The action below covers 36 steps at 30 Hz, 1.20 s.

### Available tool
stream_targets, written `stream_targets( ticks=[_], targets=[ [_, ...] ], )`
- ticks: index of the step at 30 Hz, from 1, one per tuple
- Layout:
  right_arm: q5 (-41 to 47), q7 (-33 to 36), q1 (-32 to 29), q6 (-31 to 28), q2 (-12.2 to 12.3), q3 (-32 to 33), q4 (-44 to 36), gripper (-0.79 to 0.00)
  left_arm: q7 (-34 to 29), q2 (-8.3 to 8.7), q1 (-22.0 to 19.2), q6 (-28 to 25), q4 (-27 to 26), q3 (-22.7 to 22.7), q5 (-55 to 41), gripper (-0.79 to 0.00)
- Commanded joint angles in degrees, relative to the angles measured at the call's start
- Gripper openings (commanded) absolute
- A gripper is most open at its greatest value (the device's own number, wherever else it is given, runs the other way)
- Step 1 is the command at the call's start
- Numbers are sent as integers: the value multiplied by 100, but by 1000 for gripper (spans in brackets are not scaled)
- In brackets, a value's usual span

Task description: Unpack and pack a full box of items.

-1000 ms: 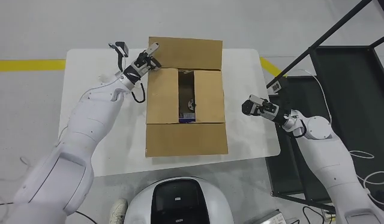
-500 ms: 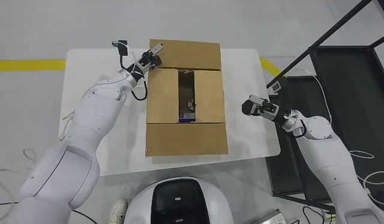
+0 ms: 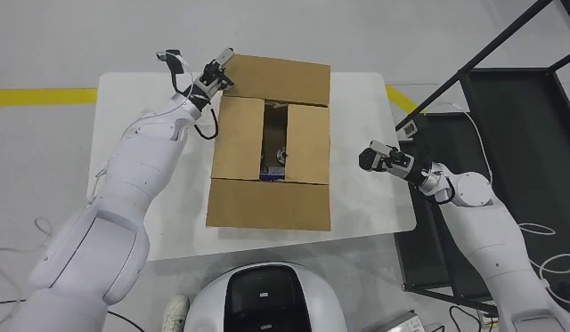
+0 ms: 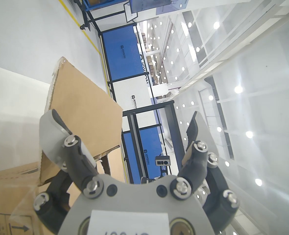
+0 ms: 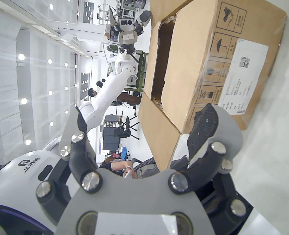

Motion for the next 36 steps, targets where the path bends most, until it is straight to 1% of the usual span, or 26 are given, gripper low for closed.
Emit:
stream_targets(
  ticks=[1,4,5,28,30,33,36],
  targets=[
    [0,0,0,0,0,0,0,0,-324,39,-39,-68,23,-36,34,0],
    [0,0,0,0,0,0,0,0,-696,92,-69,-243,-3,-64,141,0],
    [0,0,0,0,0,0,0,0,-819,118,-83,-380,-16,-77,185,0],
    [0,0,0,0,0,0,0,0,-819,118,-83,-380,-16,-77,185,0],
    [0,0,0,0,0,0,0,0,-619,131,-55,-170,-128,-117,184,0],
    [0,0,0,0,0,0,0,0,-149,164,-78,-36,-284,-96,519,0],
    [0,0,0,0,0,0,0,0,219,155,-67,115,-400,-22,892,0]
  ],
)
